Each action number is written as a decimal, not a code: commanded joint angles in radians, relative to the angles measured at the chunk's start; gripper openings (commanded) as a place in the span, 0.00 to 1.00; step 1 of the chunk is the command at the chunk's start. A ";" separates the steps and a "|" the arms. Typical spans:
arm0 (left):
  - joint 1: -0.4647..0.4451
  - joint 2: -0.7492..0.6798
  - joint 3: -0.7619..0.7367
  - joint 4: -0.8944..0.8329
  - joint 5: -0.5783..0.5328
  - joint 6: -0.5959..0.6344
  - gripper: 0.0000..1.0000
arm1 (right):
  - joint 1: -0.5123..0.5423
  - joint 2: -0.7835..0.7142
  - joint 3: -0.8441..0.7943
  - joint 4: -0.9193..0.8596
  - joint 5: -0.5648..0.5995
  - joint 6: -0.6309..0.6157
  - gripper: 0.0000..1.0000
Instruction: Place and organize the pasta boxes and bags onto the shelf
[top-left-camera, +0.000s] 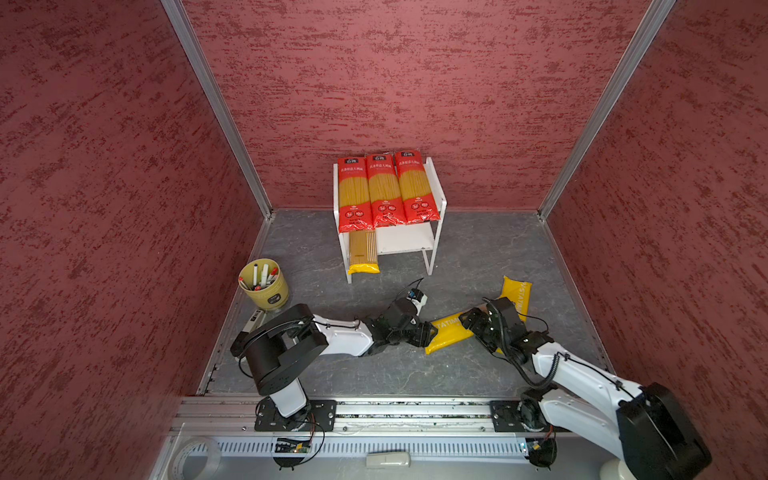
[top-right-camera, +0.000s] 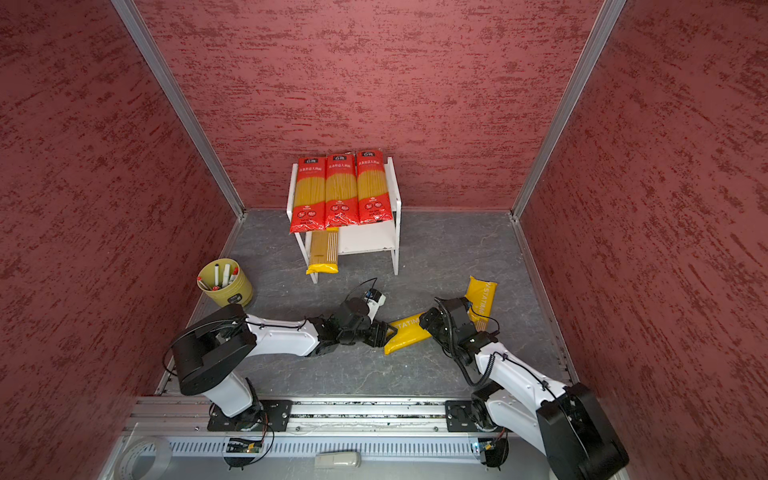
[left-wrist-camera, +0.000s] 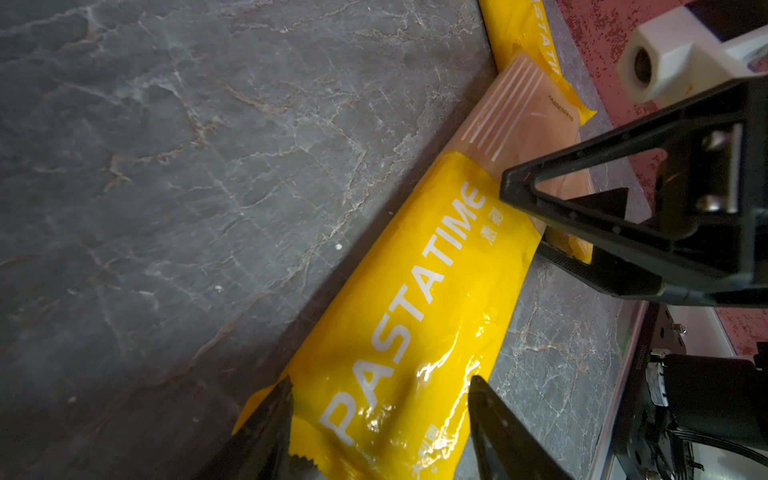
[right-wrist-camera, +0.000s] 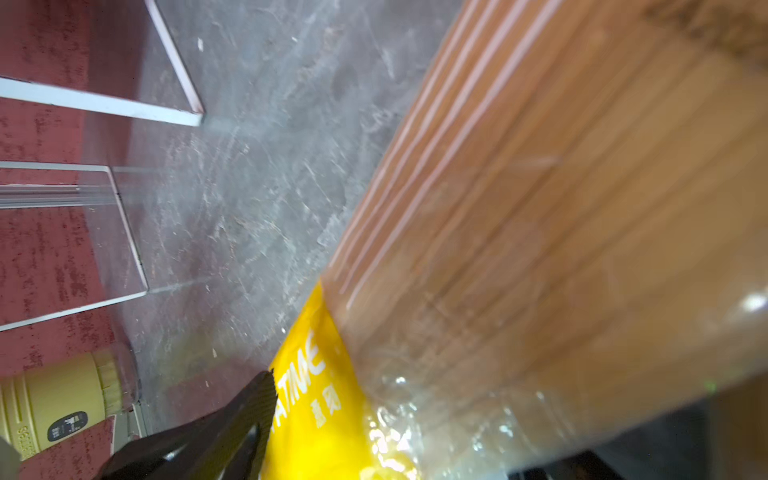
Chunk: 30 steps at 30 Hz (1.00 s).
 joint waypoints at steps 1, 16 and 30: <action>0.001 0.019 -0.013 0.045 0.045 -0.020 0.64 | -0.004 0.097 0.029 0.146 -0.016 -0.022 0.81; 0.001 -0.070 -0.046 0.017 0.164 -0.008 0.61 | -0.003 0.311 0.051 0.409 -0.031 0.027 0.56; 0.090 -0.416 -0.178 -0.154 -0.066 -0.013 0.64 | -0.004 0.262 0.011 0.592 -0.071 -0.076 0.15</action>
